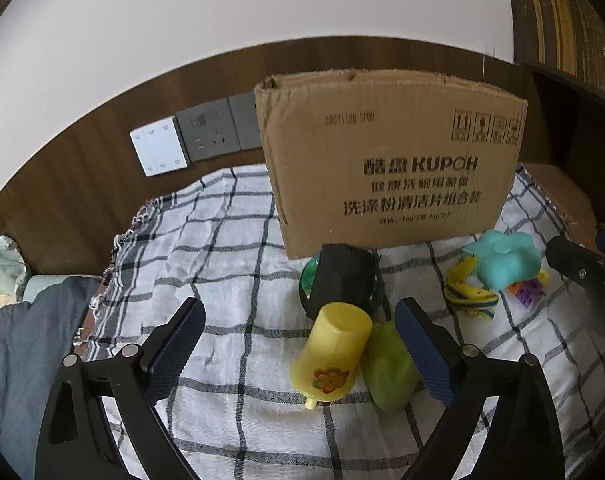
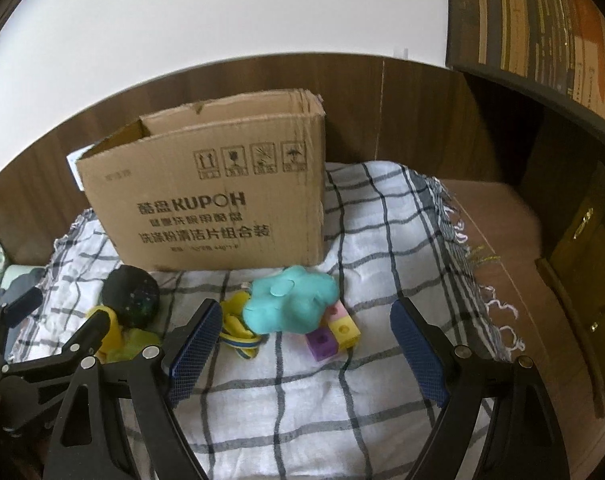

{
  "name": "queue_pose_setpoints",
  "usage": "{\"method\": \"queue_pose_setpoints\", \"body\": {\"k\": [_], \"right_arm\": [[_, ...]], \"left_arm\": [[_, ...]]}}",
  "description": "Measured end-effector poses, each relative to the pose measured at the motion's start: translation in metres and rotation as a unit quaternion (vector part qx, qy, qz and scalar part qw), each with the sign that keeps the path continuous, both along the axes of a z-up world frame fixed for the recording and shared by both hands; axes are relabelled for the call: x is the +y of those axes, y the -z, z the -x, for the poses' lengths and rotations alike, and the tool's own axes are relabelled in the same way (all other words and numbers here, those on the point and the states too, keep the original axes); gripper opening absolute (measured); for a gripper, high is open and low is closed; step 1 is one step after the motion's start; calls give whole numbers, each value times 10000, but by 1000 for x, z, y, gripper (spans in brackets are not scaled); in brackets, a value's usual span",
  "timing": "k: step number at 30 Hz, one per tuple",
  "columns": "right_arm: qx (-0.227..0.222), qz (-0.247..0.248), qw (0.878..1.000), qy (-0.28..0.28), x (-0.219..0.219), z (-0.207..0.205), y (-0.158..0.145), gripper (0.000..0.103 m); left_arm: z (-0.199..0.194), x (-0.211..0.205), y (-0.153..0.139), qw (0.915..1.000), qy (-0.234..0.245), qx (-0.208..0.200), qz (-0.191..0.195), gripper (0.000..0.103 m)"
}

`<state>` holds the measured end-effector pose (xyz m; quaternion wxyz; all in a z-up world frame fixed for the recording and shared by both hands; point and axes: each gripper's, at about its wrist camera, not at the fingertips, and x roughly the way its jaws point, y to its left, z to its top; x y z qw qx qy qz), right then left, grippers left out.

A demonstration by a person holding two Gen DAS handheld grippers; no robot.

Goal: Organize objects
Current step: 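Move the left tool to the yellow cup while the right tool approaches the teal star, then grasp the yellow cup with the left tool while the right tool grasps the teal star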

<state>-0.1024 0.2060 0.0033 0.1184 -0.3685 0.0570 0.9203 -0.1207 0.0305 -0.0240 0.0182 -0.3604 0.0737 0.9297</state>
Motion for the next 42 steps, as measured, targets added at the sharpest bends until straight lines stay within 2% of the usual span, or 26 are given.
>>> {"method": "queue_pose_setpoints", "body": {"k": [2,6,11,15,23,32,34,36,38,42], "right_arm": [[-63,-9,10000,72,4,2,4,86],[-247,-54,9995,190,10,6,12,86],[-409,-57,9990,193,11,10,23,86],[-524,38,9985,168,13,13,29,86],[-493,34,9987,112,10,15,26,86],[-473,27,9988,116,6,18,24,86],[-463,30,9989,116,6,19,24,86],[-454,38,9989,125,6,20,24,86],[-453,37,9989,140,7,21,24,86],[-464,67,9987,173,10,23,26,86]], "left_arm": [[2,2,4,10000,21,-72,9,92],[4,6,15,9996,75,-286,13,78],[3,7,18,9996,99,-283,-14,74],[-1,7,18,9994,166,-296,-54,65],[-8,1,18,9994,227,-218,-143,64],[2,0,22,9986,279,-295,-326,64],[4,0,22,9985,285,-298,-356,60],[5,1,22,9984,310,-315,-366,43],[7,2,23,9982,309,-374,-343,35],[5,3,23,9985,312,-340,-289,35]]}}
